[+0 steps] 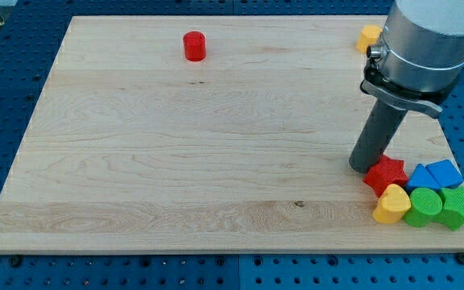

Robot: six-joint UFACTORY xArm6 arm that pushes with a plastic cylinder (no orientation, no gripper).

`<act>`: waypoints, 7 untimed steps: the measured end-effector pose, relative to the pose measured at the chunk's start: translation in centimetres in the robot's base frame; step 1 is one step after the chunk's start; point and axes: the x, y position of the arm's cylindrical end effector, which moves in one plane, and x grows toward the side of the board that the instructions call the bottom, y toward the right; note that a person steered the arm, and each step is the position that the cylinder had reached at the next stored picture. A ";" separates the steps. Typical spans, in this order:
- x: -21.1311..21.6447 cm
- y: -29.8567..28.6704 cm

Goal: Slide red circle to the center of board

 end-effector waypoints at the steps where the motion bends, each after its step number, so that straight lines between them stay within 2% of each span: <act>1: -0.6 0.0; 3: -8.8 -5.4; 6: -19.7 -25.9; 7: -22.9 -31.1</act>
